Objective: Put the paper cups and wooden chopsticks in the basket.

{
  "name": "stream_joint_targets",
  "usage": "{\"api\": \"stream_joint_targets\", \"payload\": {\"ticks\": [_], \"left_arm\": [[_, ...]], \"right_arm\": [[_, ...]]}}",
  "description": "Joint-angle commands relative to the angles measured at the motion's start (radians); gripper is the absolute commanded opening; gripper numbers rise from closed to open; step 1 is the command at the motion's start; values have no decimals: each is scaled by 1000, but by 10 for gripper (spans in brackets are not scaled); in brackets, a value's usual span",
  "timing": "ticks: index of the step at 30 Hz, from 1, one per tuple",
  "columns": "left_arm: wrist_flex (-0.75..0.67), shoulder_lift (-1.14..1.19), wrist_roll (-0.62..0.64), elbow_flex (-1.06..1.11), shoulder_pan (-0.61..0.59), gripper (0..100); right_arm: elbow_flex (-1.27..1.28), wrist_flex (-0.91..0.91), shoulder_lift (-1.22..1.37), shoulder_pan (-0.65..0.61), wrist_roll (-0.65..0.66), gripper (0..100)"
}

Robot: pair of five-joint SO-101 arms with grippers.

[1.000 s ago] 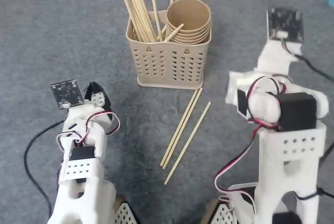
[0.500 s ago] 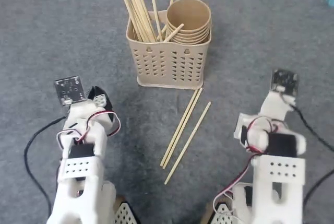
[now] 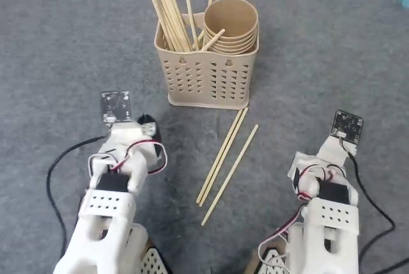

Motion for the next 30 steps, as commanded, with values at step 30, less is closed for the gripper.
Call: {"api": "stream_joint_targets", "payload": {"ticks": [30], "left_arm": [[333,732,-14,-608,410,185]], "right_arm": [[-3,-27,-16,13,51,33]]}}
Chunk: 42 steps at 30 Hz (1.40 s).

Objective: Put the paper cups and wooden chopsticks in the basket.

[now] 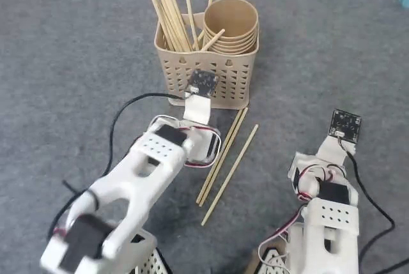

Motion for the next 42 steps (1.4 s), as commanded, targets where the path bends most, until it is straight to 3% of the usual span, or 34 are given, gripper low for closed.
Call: {"api": "stream_joint_targets", "payload": {"ticks": [1,9,16,26,31,42], "left_arm": [[-26,21,-14,-58,18,185],[-17,31,-17,-56,44,185],[-18,32,-109,-51,86,185],[-14,135,-104,-127,78,184],[68,276,-12,-265,77,184],[140,368,-14,-363,77,165]], "right_arm": [[-3,-25,-16,13,17,33],[-3,-25,-16,12,17,33],[-3,-25,-16,12,17,33],[-3,-25,-16,12,18,33],[-3,-25,-16,12,18,35],[-5,-25,-18,12,18,36]]}}
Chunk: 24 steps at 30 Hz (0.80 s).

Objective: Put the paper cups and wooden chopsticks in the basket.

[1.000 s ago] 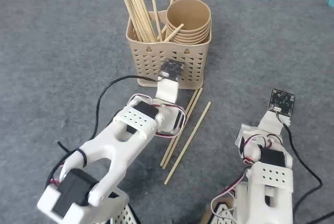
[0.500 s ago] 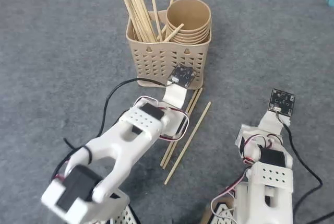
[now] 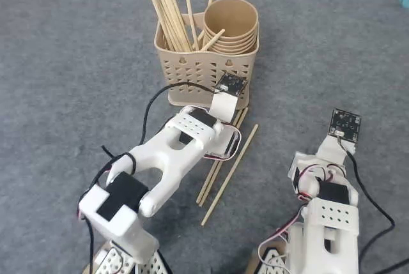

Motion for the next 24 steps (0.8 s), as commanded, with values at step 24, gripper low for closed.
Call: {"api": "stream_joint_targets", "payload": {"ticks": [24], "left_arm": [[-127,-339,-164,283,21,13]], "right_arm": [[-5,-19,-16,12,11,36]]}}
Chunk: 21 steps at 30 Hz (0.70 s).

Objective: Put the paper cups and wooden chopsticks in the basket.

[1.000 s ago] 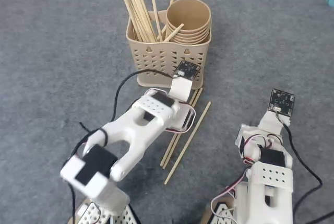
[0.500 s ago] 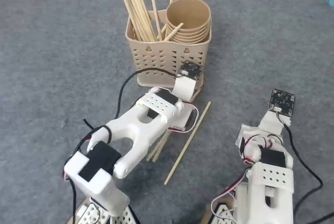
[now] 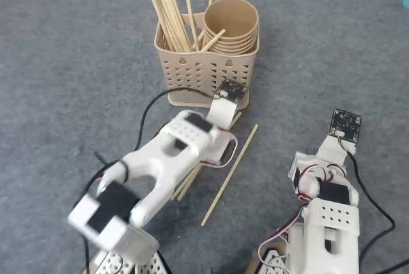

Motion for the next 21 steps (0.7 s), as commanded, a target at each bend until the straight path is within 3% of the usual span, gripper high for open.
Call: {"api": "stream_joint_targets", "payload": {"ticks": [1,5,11,21], "left_arm": [[-104,-216,-63,150,28,13],[-60,-308,-94,229,52,13],[61,-292,-180,163,48,13],[51,-451,-213,262,51,13]], "right_arm": [[-5,-19,-16,12,11,36],[-3,-31,-16,12,11,36],[54,-108,-25,-15,11,35],[69,-136,-25,-22,11,37]]}}
